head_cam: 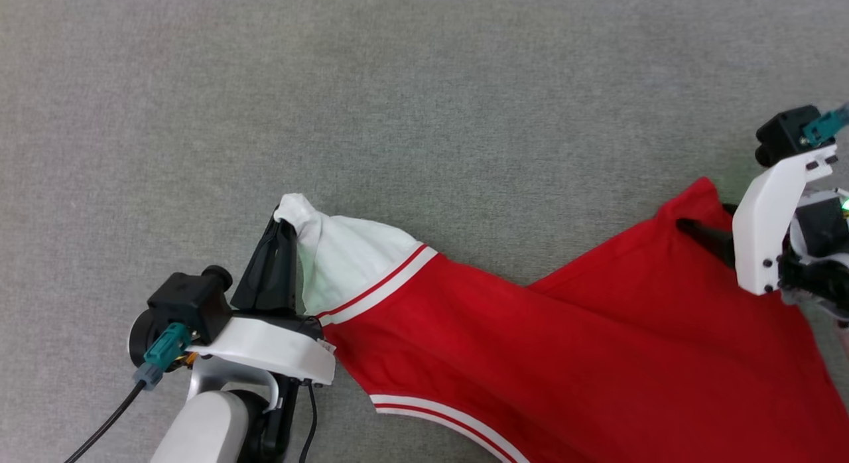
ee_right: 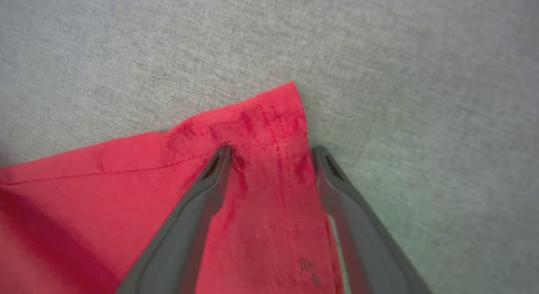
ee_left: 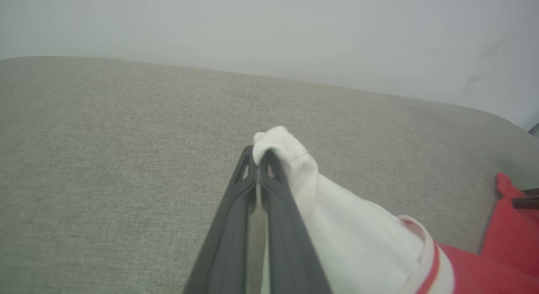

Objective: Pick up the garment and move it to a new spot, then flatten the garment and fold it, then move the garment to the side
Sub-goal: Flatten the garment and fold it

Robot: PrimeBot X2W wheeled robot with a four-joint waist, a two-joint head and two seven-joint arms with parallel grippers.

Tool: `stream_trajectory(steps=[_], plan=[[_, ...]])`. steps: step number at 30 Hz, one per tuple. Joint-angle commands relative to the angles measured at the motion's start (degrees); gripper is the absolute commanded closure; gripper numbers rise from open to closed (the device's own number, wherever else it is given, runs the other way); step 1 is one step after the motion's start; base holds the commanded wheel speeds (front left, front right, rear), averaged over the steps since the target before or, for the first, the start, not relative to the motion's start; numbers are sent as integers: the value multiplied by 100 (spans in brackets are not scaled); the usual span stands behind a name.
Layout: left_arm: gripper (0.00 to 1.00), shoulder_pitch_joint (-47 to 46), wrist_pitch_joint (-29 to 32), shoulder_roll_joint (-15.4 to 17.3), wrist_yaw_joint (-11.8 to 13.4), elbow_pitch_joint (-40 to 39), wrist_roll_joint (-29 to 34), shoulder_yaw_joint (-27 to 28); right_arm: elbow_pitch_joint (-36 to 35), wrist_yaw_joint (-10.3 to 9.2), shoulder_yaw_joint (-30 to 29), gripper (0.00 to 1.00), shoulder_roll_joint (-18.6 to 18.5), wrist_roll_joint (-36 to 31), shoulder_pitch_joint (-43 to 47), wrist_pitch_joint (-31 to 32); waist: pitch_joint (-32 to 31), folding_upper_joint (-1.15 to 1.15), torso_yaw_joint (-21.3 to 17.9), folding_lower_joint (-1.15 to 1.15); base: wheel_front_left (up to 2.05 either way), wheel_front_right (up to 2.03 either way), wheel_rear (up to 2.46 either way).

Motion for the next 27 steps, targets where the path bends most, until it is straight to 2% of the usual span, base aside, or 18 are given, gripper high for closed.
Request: stream_trajectory(steps=[1,5,6,7,11,19,27], plan=[[100,-90,-46,-25,-24,39,46,-8,257,-4,193,0,59,56,65,94,86,0,84,-1,0,0,0],[100,-108,-78,-35,-37,130,22,-33,607,-5,464,0,65,180,177,359,53,0,99,-1,0,0,0],[100,-102,-83,-33,-40,150,11,-31,658,-4,543,60,66,224,203,400,29,0,96,-1,0,0,0],[100,-93,-90,-34,-45,180,2,-39,711,-3,614,100,67,275,216,446,-5,0,94,-1,0,0,0],[100,-40,-112,-3,-51,250,-54,-17,657,-2,755,100,5,376,93,271,-190,0,75,-1,0,0,0],[100,-89,-126,207,-63,303,-163,222,442,-3,588,100,-116,322,-286,-637,-833,0,-41,-1,0,0,0],[100,-1071,95,420,-348,616,-458,505,485,-4,7,100,68,-25,-443,-1354,-1336,0,-159,-1,0,0,0]])
